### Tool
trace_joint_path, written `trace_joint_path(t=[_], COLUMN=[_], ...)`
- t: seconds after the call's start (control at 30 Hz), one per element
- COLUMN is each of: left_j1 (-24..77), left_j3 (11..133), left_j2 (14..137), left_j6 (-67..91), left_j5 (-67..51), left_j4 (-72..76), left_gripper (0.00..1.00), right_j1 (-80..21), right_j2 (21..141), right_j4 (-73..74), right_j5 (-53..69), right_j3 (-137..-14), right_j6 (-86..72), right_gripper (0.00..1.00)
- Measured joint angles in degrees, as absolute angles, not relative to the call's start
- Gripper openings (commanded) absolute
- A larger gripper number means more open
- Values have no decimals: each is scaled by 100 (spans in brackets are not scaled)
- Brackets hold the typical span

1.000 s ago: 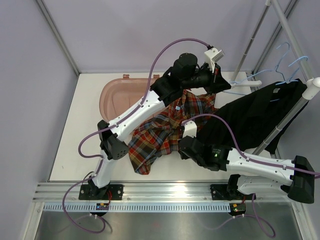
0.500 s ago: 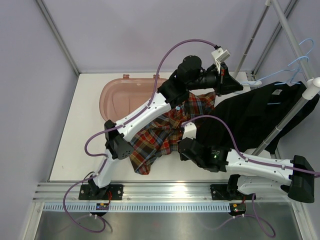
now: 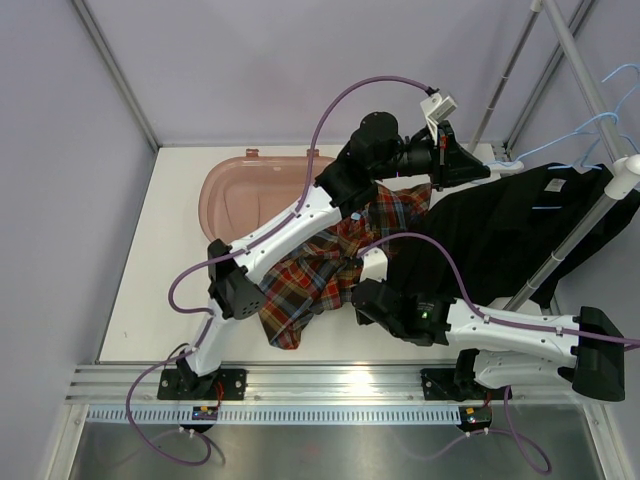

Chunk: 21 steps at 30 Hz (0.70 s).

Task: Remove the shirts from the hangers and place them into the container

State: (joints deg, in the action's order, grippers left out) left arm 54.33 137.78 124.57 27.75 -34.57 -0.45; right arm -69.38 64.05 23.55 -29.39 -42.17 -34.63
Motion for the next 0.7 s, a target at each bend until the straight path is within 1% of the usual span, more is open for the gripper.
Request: trace_joint_path(t=[0.3,0.7], left_j1=[5430,5411], left_j3=[12783,12457], left_j2=[11782,11325], left_j6=[2477,2281], left_j5=[-3358,-3225], left_j4=[-117,-161], left_gripper=[0,0], right_j1=[-6941,-6945], right_j2=[6289,6139], right_j4=[2357,2377], right_j5=[-2941,-2945], right_j3=[-4217,-4217], right_j6=[-3485,-3538], right_gripper=[0,0])
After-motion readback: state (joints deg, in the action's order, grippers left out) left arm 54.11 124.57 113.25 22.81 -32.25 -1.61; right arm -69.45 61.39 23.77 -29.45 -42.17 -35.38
